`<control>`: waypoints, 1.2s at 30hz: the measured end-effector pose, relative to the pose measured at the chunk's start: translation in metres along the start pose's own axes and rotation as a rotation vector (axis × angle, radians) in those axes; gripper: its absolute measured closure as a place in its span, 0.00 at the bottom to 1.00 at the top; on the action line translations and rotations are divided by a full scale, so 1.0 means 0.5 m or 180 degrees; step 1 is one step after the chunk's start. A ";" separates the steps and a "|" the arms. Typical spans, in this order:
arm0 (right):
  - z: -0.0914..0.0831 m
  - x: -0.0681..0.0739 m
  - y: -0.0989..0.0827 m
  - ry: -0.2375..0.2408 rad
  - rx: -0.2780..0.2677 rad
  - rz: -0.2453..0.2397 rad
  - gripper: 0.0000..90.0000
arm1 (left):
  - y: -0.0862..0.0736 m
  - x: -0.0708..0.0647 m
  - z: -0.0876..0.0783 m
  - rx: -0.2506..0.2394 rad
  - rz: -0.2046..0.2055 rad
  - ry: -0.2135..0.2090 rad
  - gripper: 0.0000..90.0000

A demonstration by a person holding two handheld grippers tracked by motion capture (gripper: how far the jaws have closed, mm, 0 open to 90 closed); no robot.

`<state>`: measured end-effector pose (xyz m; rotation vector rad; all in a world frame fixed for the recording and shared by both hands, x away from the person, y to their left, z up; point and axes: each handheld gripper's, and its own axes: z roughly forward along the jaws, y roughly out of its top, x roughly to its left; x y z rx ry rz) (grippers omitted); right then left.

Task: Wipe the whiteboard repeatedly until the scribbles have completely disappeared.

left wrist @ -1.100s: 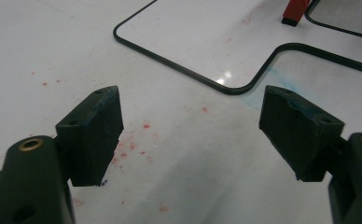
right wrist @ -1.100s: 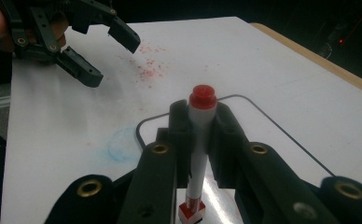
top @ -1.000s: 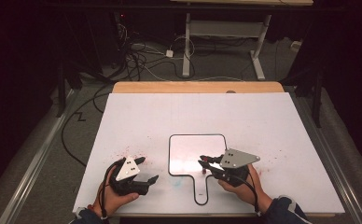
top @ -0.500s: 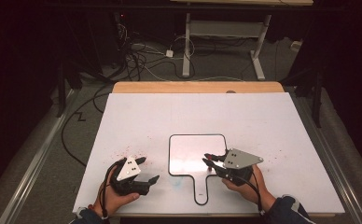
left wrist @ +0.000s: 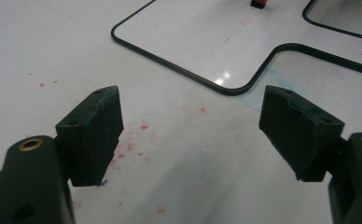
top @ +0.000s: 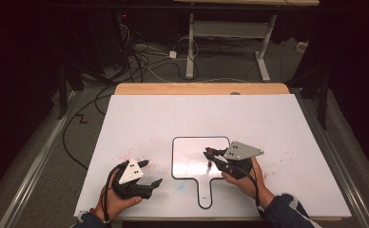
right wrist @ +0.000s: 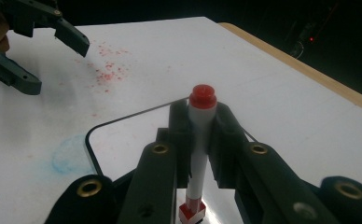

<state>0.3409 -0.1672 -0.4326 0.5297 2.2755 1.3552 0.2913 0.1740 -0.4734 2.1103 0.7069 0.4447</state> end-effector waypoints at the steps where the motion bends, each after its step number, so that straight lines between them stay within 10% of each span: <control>1: 0.004 0.003 0.002 0.0013 -0.0008 -0.0006 0.90 | -0.001 0.000 0.000 0.0002 -0.0004 -0.0003 0.23; 17: 0.046 0.034 0.023 0.0149 -0.0058 -0.0092 0.90 | -0.002 -0.008 0.004 -0.0023 -0.0098 -0.0055 0.23; 36: -0.083 -0.067 -0.034 -0.0342 0.0245 0.0001 0.90 | 0.001 -0.004 0.004 0.0023 0.0016 -0.0001 0.23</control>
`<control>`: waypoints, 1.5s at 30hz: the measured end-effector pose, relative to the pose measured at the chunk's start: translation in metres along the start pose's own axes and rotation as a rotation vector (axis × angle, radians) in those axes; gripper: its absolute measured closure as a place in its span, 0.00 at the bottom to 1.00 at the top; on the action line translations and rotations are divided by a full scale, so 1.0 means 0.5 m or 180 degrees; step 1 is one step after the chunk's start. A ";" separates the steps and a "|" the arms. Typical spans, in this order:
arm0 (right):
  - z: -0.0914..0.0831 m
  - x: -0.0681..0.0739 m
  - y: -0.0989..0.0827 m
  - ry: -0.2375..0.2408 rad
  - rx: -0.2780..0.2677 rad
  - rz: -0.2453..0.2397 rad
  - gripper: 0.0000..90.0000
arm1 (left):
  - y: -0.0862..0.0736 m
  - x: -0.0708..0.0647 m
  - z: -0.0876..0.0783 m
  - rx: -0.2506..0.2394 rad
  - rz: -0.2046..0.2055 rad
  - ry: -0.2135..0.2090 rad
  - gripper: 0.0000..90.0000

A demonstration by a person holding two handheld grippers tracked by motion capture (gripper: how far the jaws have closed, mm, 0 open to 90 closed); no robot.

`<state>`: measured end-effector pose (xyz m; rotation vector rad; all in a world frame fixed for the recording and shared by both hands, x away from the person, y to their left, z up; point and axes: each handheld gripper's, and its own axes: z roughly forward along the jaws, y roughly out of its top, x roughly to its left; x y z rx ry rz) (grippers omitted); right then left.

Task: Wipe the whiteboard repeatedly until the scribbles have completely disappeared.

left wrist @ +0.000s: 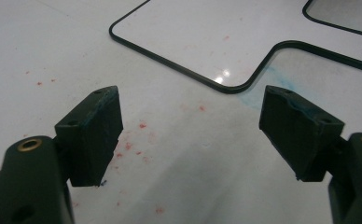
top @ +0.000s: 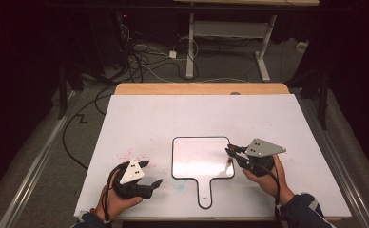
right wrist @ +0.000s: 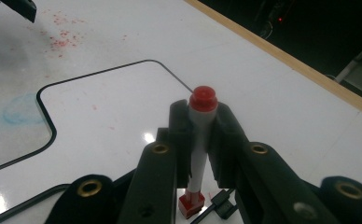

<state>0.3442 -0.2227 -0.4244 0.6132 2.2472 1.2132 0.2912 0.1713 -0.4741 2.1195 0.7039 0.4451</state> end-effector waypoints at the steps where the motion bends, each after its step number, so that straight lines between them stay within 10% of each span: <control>1: 0.002 0.002 0.000 0.0009 -0.0015 0.0007 0.90 | 0.000 0.000 0.000 0.0001 0.0005 -0.0002 0.23; 45: 0.180 0.164 0.105 0.0736 -0.0410 -0.0172 0.90 | -0.004 0.003 -0.004 -0.0014 -0.0014 -0.0049 0.23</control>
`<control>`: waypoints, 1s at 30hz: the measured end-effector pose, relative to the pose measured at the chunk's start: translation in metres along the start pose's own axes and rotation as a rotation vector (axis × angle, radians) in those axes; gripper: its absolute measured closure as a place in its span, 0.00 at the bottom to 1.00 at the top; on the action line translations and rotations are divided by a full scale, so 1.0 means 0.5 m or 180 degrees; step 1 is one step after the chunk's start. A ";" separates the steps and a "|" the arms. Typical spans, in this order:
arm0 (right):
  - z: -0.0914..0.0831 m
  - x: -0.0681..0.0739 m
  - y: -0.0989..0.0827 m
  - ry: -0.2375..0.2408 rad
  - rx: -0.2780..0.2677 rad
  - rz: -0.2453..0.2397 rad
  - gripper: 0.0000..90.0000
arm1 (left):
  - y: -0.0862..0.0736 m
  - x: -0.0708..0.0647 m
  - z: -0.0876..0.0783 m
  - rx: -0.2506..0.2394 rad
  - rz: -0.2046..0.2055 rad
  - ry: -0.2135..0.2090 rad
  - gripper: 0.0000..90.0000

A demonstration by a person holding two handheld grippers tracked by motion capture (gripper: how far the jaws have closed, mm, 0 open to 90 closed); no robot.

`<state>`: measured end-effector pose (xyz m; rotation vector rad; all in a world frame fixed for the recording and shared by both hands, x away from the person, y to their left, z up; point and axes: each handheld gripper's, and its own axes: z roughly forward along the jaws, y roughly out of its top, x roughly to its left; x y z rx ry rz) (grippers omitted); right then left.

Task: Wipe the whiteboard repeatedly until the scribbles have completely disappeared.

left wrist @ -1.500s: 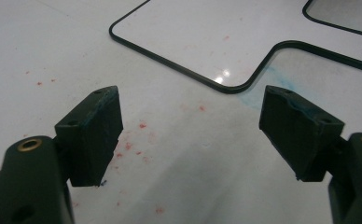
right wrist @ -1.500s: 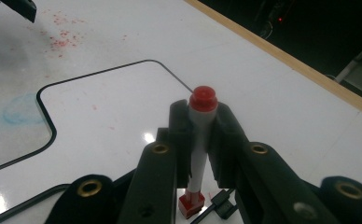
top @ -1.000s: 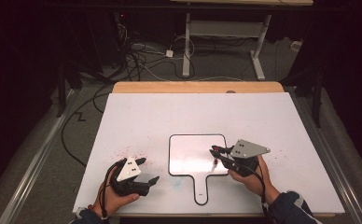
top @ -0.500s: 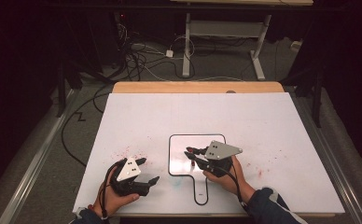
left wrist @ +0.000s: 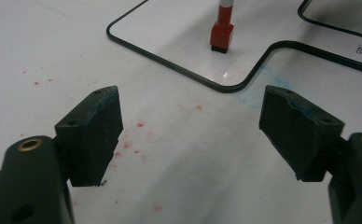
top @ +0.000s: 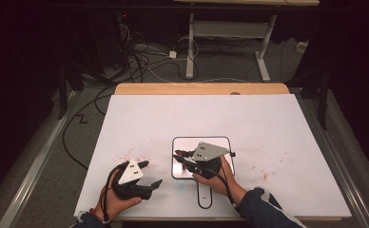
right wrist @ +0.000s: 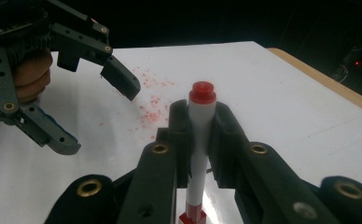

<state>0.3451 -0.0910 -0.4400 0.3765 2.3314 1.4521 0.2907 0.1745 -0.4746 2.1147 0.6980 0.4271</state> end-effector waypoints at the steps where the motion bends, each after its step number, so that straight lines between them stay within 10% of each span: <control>1: -0.002 0.000 0.001 -0.0007 0.0023 -0.0013 0.90 | 0.000 0.000 0.000 0.0002 -0.0004 0.0000 0.23; 19: -0.104 -0.065 -0.038 -0.0394 0.0253 0.0077 0.90 | 0.001 -0.001 0.004 0.0041 -0.0009 0.0008 0.23; 20: -0.108 -0.069 -0.039 -0.0409 0.0275 0.0085 0.90 | -0.001 -0.008 0.007 -0.0026 -0.0152 -0.0018 0.23; 21: -0.112 -0.074 -0.041 -0.0440 0.0283 0.0120 0.90 | 0.001 -0.002 0.004 0.0041 -0.0006 0.0009 0.23; 30: -0.164 -0.134 -0.064 -0.0719 0.0382 0.0413 0.90 | 0.001 -0.001 0.006 0.0056 -0.0008 -0.0003 0.23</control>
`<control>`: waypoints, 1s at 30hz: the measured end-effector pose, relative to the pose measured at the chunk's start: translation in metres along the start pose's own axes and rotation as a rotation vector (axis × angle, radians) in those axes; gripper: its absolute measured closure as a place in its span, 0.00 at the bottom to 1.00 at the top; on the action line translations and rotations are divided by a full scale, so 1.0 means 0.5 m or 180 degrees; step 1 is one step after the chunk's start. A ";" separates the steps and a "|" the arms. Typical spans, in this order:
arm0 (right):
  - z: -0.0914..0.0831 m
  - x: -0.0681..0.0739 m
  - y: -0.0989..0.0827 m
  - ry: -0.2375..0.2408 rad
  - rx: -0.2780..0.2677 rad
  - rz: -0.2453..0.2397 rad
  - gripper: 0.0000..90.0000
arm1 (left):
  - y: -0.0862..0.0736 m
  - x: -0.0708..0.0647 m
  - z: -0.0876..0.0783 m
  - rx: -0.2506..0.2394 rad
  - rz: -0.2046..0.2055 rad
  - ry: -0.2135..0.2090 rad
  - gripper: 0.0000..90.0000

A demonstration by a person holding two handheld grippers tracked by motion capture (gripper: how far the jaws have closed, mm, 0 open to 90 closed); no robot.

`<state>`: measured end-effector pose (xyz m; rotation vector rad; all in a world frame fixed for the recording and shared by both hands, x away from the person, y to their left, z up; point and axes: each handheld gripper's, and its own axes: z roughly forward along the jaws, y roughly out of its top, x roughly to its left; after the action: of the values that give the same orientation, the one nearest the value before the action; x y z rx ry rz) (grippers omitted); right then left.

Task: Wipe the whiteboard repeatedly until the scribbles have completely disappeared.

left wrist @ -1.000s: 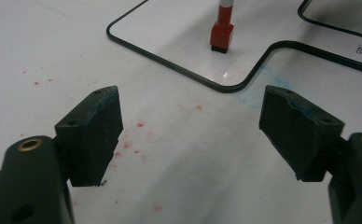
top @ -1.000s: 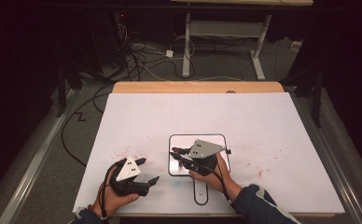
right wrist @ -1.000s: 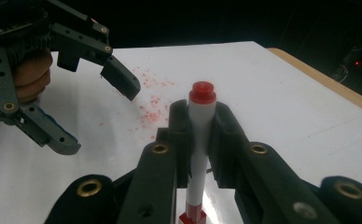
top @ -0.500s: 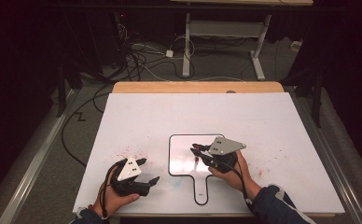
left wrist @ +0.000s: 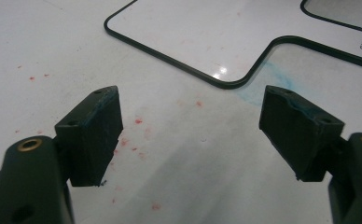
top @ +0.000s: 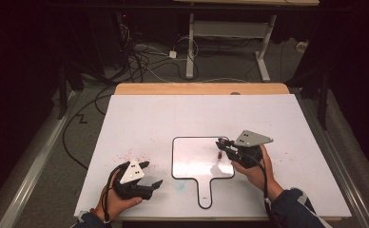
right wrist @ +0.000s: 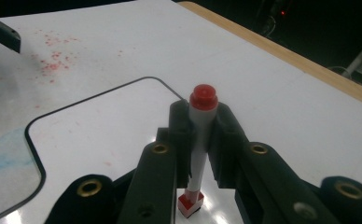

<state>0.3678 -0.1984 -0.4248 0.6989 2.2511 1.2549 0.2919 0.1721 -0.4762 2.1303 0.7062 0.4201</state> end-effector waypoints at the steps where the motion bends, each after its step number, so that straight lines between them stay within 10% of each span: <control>1: -0.003 -0.005 -0.001 -0.0007 0.0022 0.0027 0.90 | 0.000 0.000 0.000 0.0002 -0.0001 0.0002 0.23; 12: -0.035 -0.034 -0.007 -0.0056 0.0209 0.0059 0.90 | 0.000 -0.001 0.001 0.0021 0.0009 -0.0014 0.23; 22: -0.057 -0.026 -0.010 0.0312 0.0259 0.0237 0.90 | -0.002 0.002 0.004 0.0033 -0.0020 -0.0019 0.23; 30: -0.091 -0.026 0.003 0.0258 0.0106 0.0201 0.90 | -0.002 0.001 0.004 0.0044 0.0006 -0.0006 0.23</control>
<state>0.3502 -0.2345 -0.4001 0.7494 2.3368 1.3000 0.2931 0.1714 -0.4782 2.1441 0.7081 0.4153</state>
